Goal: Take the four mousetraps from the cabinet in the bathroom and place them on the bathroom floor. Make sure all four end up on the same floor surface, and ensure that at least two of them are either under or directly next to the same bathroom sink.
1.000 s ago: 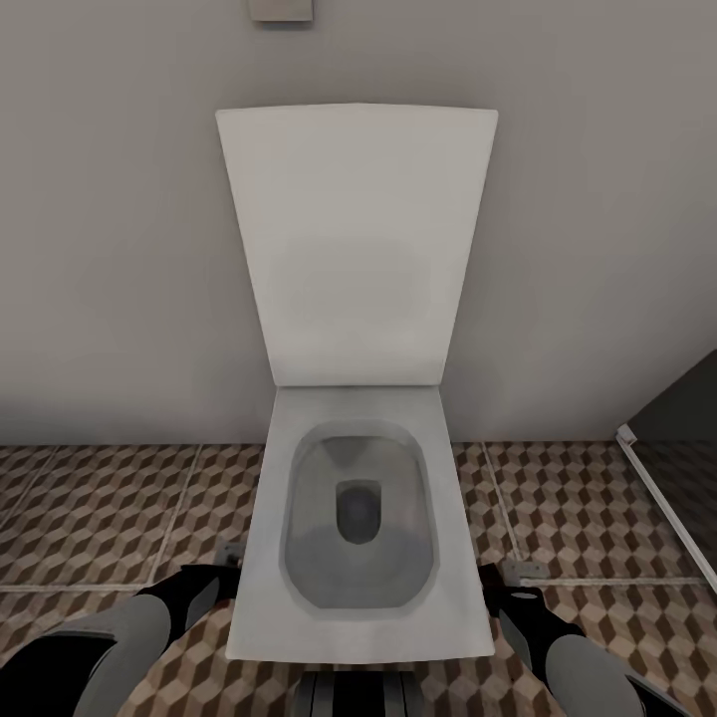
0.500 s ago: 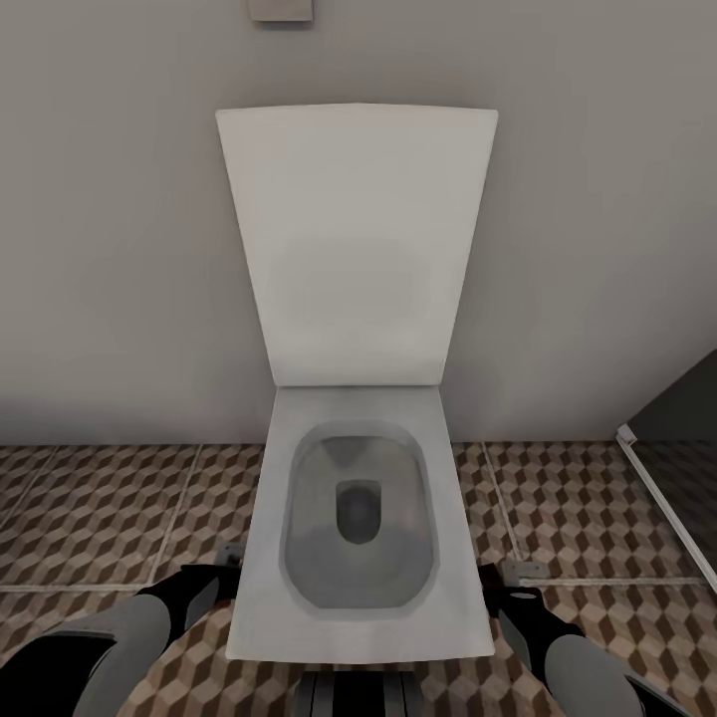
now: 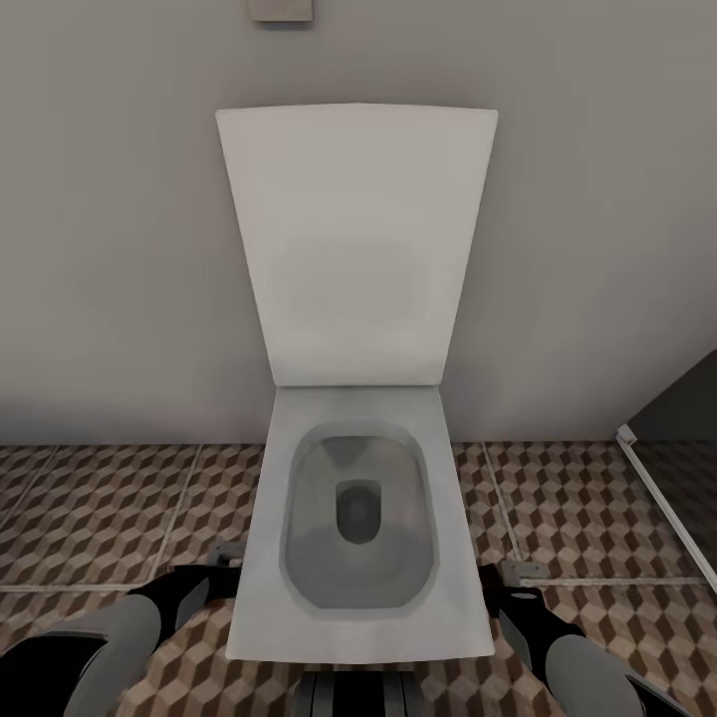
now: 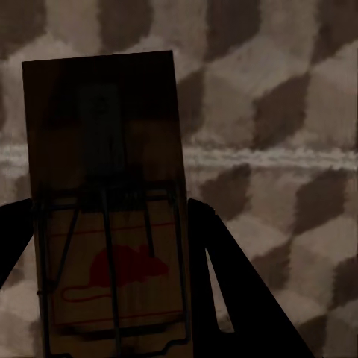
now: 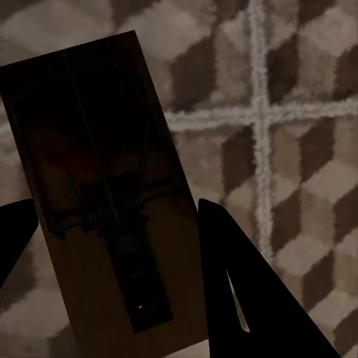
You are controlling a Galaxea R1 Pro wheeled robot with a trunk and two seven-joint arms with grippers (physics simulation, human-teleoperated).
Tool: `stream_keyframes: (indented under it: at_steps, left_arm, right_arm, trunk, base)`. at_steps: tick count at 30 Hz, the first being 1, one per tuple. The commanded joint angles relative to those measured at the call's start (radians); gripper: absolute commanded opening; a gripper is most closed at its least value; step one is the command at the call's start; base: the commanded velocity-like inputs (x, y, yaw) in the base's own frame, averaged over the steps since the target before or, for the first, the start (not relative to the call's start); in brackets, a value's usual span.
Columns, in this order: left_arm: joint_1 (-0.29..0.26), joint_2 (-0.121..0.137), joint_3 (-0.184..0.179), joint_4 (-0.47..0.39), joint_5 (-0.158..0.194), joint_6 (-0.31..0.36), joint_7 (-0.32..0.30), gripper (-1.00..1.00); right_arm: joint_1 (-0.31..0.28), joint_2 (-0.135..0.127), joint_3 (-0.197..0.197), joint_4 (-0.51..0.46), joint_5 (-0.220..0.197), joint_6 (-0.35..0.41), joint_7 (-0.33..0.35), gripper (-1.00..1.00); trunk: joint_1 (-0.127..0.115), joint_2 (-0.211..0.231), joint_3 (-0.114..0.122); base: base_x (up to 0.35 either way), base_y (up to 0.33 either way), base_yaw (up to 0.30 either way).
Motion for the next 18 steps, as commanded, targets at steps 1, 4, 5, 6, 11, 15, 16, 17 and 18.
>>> stream_keyframes:
  at_steps: [1, 4, 5, 6, 11, 15, 16, 17, 18]
  left_arm:
    - [0.000, 0.005, -0.008, -0.002, 0.006, 0.006, -0.004, -1.00]
    - [0.000, 0.017, -0.006, -0.002, 0.009, 0.006, -0.004, -1.00]
    - [0.000, 0.021, -0.005, -0.002, 0.010, 0.005, -0.004, -1.00]
    - [0.000, 0.022, -0.005, -0.002, 0.010, 0.005, -0.004, -1.00]
    - [0.000, 0.025, -0.004, -0.002, 0.010, 0.006, -0.004, -1.00]
    - [0.000, 0.025, -0.004, -0.002, 0.009, 0.006, -0.004, -1.00]
    - [0.000, 0.025, -0.004, -0.002, 0.009, 0.006, -0.004, -1.00]
    - [0.000, 0.025, -0.004, -0.002, 0.009, 0.006, -0.004, -1.00]
    - [0.000, 0.024, -0.004, -0.002, 0.009, 0.006, -0.004, -1.00]
  right_arm:
    - [-0.001, 0.000, -0.003, 0.000, 0.008, 0.005, -0.007, -1.00]
    - [-0.001, 0.000, -0.003, 0.000, 0.008, 0.005, -0.007, -1.00]
    - [-0.001, 0.000, -0.003, 0.000, 0.008, 0.004, -0.007, -1.00]
    - [-0.001, 0.000, -0.003, 0.000, 0.008, 0.004, -0.007, -1.00]
    - [-0.001, 0.000, -0.003, 0.000, 0.009, 0.004, -0.007, -1.00]
    - [-0.001, 0.000, -0.002, 0.000, 0.009, 0.004, -0.007, -1.00]
    - [-0.001, 0.000, -0.002, 0.000, 0.010, 0.004, -0.007, -1.00]
    - [-0.001, 0.000, -0.002, 0.000, 0.010, 0.004, -0.007, -1.00]
    - [-0.001, 0.000, -0.002, 0.000, 0.010, 0.004, -0.007, -1.00]
  trunk:
    - [0.000, 0.000, -0.001]
    - [0.000, 0.000, -0.001]
    - [0.000, 0.000, -0.001]
    - [0.000, 0.000, -0.001]
    - [0.000, 0.000, -0.001]
    - [0.000, 0.000, -0.001]
    - [0.000, 0.000, -0.001]
    - [0.000, 0.000, -0.001]
    - [0.000, 0.000, -0.001]
  base:
    - [0.000, 0.000, 0.000]
    - [0.000, 0.000, 0.000]
    - [0.000, 0.000, 0.000]
    - [0.000, 0.000, 0.000]
    - [0.000, 0.000, 0.000]
    - [0.000, 0.000, 0.000]
    - [0.000, 0.000, 0.000]
    - [0.000, 0.000, 0.000]
    - [0.000, 0.000, 0.000]
